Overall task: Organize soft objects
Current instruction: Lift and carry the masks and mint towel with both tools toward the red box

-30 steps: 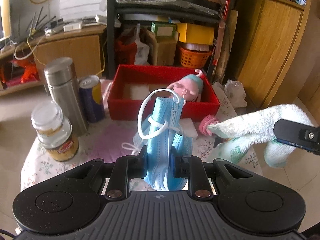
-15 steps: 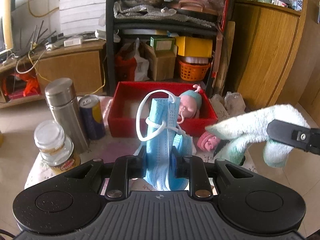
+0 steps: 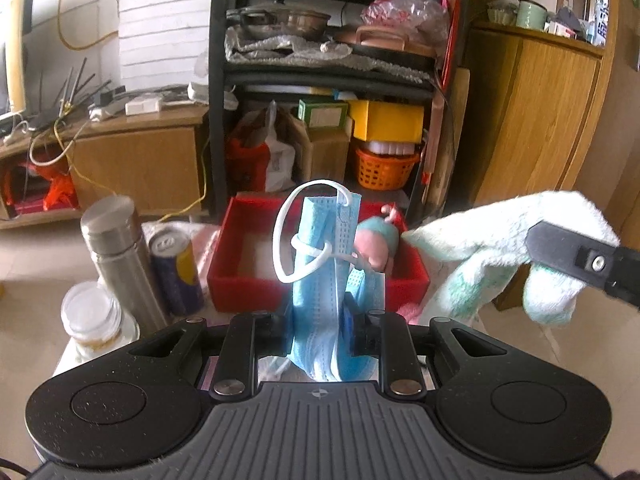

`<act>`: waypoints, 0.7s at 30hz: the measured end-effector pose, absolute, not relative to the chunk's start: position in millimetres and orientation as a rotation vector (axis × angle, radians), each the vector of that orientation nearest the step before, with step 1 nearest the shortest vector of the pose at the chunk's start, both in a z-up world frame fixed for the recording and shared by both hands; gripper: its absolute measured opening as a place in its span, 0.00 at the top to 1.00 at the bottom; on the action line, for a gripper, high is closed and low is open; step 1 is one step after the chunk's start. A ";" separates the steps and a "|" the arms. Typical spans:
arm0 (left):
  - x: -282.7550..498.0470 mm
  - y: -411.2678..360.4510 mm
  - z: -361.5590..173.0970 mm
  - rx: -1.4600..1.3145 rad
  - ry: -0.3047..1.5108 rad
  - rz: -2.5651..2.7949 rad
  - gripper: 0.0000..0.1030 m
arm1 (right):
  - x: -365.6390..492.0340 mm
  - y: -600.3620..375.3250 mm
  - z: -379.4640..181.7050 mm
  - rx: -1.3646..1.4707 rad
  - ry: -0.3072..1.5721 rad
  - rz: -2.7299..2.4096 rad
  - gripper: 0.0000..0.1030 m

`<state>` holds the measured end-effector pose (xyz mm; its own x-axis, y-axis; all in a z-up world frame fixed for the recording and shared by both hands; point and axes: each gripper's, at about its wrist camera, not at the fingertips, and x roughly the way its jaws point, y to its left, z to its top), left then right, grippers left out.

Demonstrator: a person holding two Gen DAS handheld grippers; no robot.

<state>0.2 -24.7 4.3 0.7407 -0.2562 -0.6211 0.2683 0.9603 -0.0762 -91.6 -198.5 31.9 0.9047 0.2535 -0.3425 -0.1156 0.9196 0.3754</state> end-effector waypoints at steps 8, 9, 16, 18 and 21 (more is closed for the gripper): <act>16.3 -31.0 13.1 -0.003 0.651 -0.283 0.77 | -72.8 -195.1 37.4 0.335 0.374 0.196 1.00; 19.0 -31.6 13.3 -0.002 0.651 -0.282 0.77 | -71.1 -194.7 38.4 0.329 0.368 0.196 1.00; 40.4 -33.3 15.1 0.000 0.642 -0.256 0.77 | -49.5 -191.3 42.4 0.296 0.343 0.190 1.00; 48.3 -33.6 15.4 -0.004 0.641 -0.247 0.77 | -39.4 -191.0 43.2 0.287 0.337 0.186 1.00; 60.5 -34.8 15.3 -0.007 0.640 -0.236 0.76 | -24.0 -189.2 42.6 0.261 0.331 0.181 1.00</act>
<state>60.5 -34.8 15.3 0.7763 -0.2202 -0.5906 0.2159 0.9732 -0.0790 -24.0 -189.2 42.6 0.9302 0.2167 -0.2962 -0.1319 0.9506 0.2812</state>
